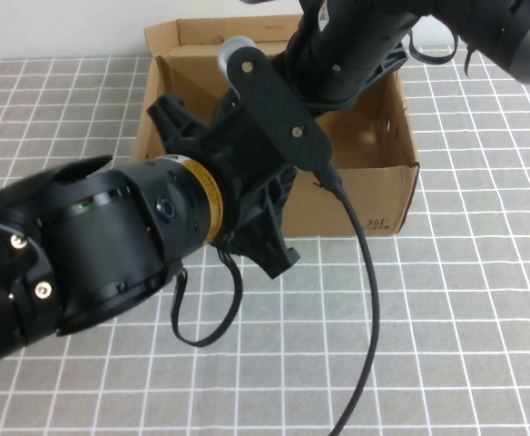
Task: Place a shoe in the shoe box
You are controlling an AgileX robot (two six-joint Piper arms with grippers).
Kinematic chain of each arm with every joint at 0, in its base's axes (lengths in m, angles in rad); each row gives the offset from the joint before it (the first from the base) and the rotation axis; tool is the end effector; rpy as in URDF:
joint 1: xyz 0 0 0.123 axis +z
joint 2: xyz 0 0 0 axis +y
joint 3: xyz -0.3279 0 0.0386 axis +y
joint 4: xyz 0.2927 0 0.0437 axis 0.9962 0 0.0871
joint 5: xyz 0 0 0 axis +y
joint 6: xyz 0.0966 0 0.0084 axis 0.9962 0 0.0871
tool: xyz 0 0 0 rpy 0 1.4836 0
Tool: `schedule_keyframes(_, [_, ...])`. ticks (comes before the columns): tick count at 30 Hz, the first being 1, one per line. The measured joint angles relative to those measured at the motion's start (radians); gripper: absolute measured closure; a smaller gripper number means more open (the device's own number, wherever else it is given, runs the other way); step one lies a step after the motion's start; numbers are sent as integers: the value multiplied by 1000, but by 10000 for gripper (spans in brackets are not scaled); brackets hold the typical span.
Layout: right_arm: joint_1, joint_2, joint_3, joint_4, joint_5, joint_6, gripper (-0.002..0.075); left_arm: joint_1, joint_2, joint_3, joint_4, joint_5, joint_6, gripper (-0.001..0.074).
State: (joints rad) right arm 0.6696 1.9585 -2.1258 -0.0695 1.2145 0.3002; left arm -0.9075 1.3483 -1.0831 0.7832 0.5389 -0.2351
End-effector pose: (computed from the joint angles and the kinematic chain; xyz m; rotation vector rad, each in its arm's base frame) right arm 0.3933 0.3033 0.4246 -0.4735 2.5087 0.2929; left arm 0.2339 -0.2422 0.3673 1.1710 1.7539 0.1386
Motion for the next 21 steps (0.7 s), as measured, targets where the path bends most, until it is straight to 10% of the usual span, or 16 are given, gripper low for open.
schedule_keyframes(8, [0, 0, 0, -4, 11, -17, 704, 0, -25, 0, 69, 9, -4, 698])
schedule_keyframes(21, [0, -2, -52, -20, 42, -18, 463, 0, -42, 1, 171, 34, -4, 699])
